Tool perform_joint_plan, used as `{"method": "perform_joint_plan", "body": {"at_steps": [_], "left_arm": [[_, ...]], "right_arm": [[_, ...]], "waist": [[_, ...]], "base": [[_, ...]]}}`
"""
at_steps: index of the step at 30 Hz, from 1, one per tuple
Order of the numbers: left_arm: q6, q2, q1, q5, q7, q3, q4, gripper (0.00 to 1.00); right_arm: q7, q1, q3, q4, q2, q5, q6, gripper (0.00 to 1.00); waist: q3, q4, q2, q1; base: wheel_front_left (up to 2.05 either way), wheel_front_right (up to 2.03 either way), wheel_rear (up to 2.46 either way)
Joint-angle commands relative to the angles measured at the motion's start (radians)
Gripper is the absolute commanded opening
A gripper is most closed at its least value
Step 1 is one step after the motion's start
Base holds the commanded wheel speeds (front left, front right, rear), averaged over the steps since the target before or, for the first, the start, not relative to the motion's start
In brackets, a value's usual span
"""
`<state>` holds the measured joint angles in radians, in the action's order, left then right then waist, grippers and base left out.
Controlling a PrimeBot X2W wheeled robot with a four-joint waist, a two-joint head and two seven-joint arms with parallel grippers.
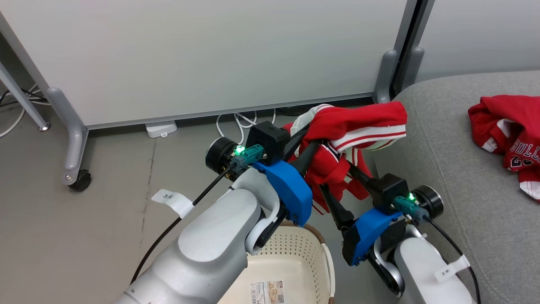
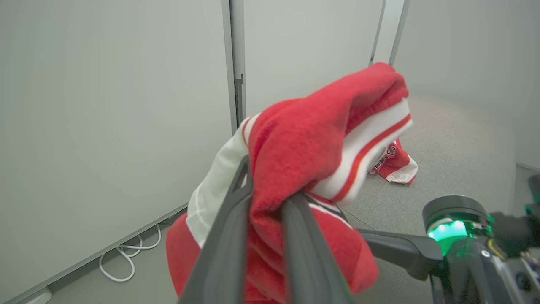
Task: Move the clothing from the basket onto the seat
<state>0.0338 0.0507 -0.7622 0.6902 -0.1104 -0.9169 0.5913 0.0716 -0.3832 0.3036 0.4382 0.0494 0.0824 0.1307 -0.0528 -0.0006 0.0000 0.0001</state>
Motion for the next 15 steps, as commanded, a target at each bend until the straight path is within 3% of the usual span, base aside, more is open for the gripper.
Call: {"method": "perform_joint_plan", "body": {"at_steps": [1,15], "left_arm": [[0.001,0.0,-0.015,0.005,-0.005,-0.003,-0.002,0.0],[-0.003,0.0,-0.032,0.047,-0.015,-0.044,-0.008,0.0]], "right_arm": [[-0.001,-0.028,0.009,0.018,0.002,0.008,0.0,1.0],[0.0,-0.19,0.102,0.255,0.002,0.063,0.0,1.0]], "waist": [[-0.001,0.001,0.0,-0.0001],[-0.001,0.011,0.0,-0.0001]], "base": [[0.0,0.0,0.0],[0.0,0.0,0.0]]}}
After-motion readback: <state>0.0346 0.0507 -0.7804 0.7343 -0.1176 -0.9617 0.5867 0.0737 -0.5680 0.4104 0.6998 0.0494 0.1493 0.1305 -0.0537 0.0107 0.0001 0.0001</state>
